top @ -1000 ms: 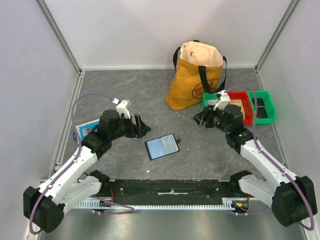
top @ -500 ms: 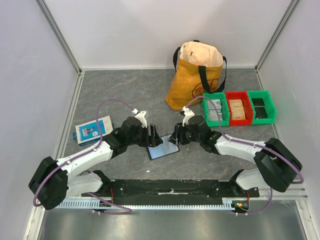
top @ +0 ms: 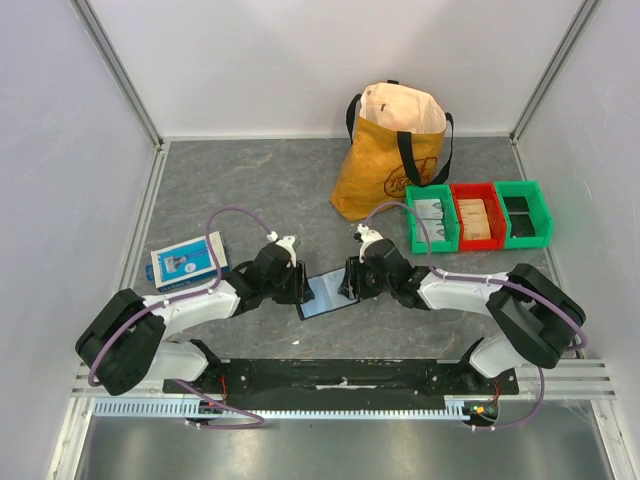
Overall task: Take the credit cards out of the card holder
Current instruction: Remove the credit card from the card holder.
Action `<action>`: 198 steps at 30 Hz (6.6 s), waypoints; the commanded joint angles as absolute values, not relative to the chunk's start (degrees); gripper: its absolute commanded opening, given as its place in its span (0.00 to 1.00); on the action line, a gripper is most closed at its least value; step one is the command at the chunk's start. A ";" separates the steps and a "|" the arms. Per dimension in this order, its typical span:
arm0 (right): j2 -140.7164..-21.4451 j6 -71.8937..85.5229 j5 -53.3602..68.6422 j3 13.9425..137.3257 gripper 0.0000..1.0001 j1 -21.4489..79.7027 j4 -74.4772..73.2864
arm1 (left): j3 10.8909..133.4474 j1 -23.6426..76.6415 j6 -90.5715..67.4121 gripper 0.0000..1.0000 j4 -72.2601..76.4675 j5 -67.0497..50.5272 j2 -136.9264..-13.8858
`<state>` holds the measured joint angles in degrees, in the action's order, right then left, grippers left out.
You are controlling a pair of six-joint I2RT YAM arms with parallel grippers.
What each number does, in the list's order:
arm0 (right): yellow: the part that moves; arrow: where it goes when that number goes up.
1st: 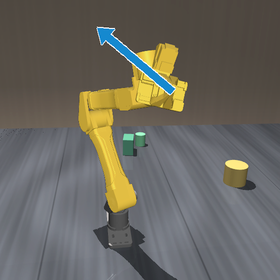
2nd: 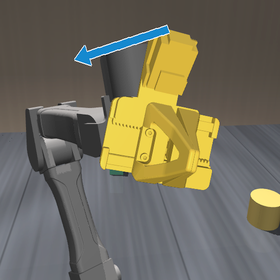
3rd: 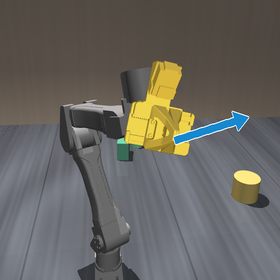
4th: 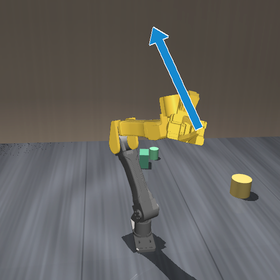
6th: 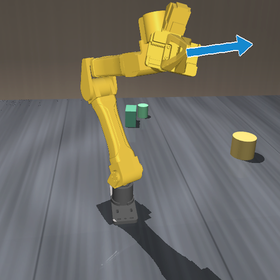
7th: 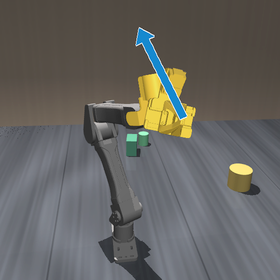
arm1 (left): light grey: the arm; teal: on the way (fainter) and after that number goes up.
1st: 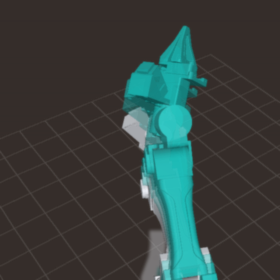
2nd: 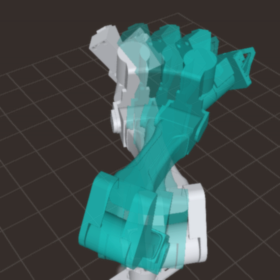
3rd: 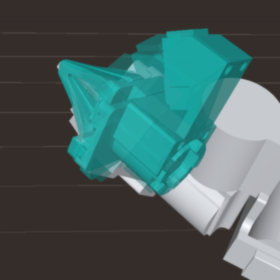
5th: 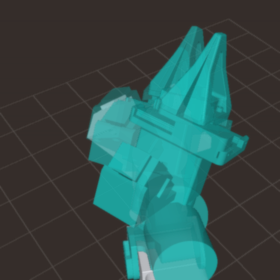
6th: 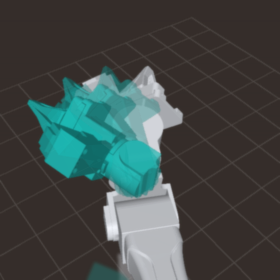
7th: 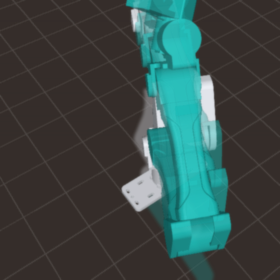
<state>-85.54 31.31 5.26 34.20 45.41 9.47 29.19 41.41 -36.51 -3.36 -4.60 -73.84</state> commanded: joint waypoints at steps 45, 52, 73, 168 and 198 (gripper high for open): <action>-85.78 28.91 7.81 40.34 0.39 49.14 10.63 | 23.46 43.33 -44.65 0.41 -2.55 -0.18 -56.61; -88.68 32.34 20.20 37.97 0.38 42.72 21.61 | 26.19 43.24 -45.09 0.33 4.21 -3.78 -64.32; -100.98 37.53 31.47 34.54 0.37 38.85 34.10 | 20.48 42.98 -48.43 0.10 9.58 -3.60 -72.86; -88.51 31.65 23.12 33.83 0.21 29.36 11.08 | 35.86 53.52 -29.61 0.16 16.18 3.25 -87.88; -92.12 29.01 35.42 34.37 0.00 23.65 14.25 | 34.72 53.44 -33.31 0.06 12.13 7.11 -87.54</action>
